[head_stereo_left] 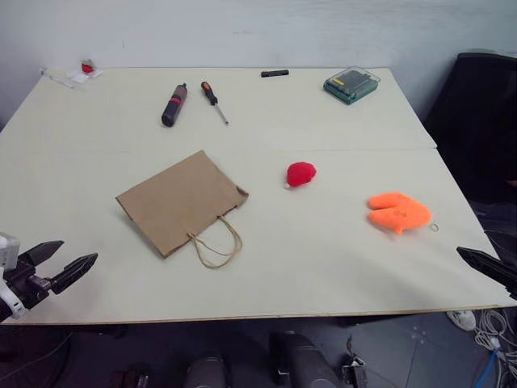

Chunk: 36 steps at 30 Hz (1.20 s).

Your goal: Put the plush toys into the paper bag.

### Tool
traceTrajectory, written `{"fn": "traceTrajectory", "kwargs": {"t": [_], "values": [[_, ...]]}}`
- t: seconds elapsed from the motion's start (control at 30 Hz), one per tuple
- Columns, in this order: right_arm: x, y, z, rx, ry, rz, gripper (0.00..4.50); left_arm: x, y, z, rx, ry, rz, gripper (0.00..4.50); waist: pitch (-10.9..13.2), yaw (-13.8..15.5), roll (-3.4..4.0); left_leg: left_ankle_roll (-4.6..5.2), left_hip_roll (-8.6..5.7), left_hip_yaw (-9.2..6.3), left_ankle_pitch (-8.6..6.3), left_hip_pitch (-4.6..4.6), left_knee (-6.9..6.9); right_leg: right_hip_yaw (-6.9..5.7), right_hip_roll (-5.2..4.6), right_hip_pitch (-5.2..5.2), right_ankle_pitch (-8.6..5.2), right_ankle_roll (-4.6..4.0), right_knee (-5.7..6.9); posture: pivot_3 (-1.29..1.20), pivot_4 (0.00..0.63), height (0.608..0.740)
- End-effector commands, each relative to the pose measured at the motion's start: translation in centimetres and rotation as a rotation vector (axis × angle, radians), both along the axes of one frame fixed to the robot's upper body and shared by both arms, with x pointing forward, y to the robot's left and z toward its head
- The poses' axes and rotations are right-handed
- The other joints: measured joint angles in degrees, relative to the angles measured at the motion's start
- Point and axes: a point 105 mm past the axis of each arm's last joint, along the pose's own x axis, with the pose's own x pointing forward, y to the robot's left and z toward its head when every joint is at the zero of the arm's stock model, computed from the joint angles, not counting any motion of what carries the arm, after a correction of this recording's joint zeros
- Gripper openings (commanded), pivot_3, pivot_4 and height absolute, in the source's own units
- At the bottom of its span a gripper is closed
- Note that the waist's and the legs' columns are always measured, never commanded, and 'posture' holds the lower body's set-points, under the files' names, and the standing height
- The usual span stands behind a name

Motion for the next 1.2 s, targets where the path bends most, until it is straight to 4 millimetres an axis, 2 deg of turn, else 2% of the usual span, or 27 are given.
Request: {"fn": "traceTrajectory", "kwargs": {"t": [0.03,0.53,0.67,0.77,0.83,0.9,1.03,1.2], "values": [[0.2,0.1,0.7,-0.017,-0.025,0.002,4.5,0.2,0.3,0.9,0.077,-0.015,-0.008,4.46,0.0,0.0,0.0,0.0,0.0,0.0,0.0,0.0,0.0,0.0,0.0,0.0,0.0,0.0,0.0,0.0,0.15,0.74],[-0.1,0.1,0.6,-0.028,-0.027,-0.022,4.5,1.1,-1.2,2.0,0.067,-0.027,-0.031,4.46,0.0,0.0,0.03,-0.03,0.0,0.04,0.02,0.02,0.01,0.02,0.01,0.0,0.01,0.01,0.04,0.0,0.15,0.74],[-0.1,0.4,1.1,-0.034,-0.04,-0.016,4.5,1.7,-2.9,2.6,0.078,-0.033,-0.104,4.46,0.0,0.0,0.03,-0.03,-0.01,0.05,0.02,0.03,0.03,0.03,0.01,0.0,0.01,0.02,0.05,0.0,0.15,0.74],[-0.3,3.3,2.1,-0.038,-0.053,0.092,4.5,2.4,-6.4,4.0,0.11,-0.036,-0.277,4.46,0.0,0.1,0.03,-0.06,-0.01,0.04,0.04,0.02,0.06,0.03,0.01,0.0,0.02,0.04,0.1,0.0,0.15,0.74],[-0.4,6.3,2.7,-0.049,-0.055,0.195,4.5,2.6,-9.0,4.7,0.147,-0.025,-0.421,4.46,0.0,0.2,0.07,-0.11,-0.01,0.03,0.06,0.03,0.06,0.03,0.01,0.0,0.03,0.04,0.17,0.0,0.15,0.74],[-0.6,10.1,3.3,-0.038,-0.048,0.341,4.5,3.1,-11.6,4.7,0.22,-0.013,-0.572,4.46,0.0,0.2,0.14,-0.17,-0.01,0.02,0.1,0.06,0.04,0.02,0.02,0.0,0.03,0.04,0.2,0.0,0.15,0.74],[-1.2,13.9,3.1,-0.067,-0.025,0.494,4.5,3.7,-13.7,3.6,0.367,0.006,-0.737,4.46,0.0,0.1,0.24,-0.23,-0.02,0.04,0.14,0.08,0.03,0.04,0.07,-0.02,0.02,0.03,0.24,0.0,0.15,0.74],[-1.1,18.8,3.0,-0.136,-0.081,0.674,4.5,6.5,-16.2,1.5,0.497,-0.025,-0.923,4.46,0.0,0.2,0.25,-0.19,-0.05,0.12,0.17,-0.03,0.1,0.07,0.1,-0.17,0.02,0.03,0.24,0.0,0.15,0.74]]}}
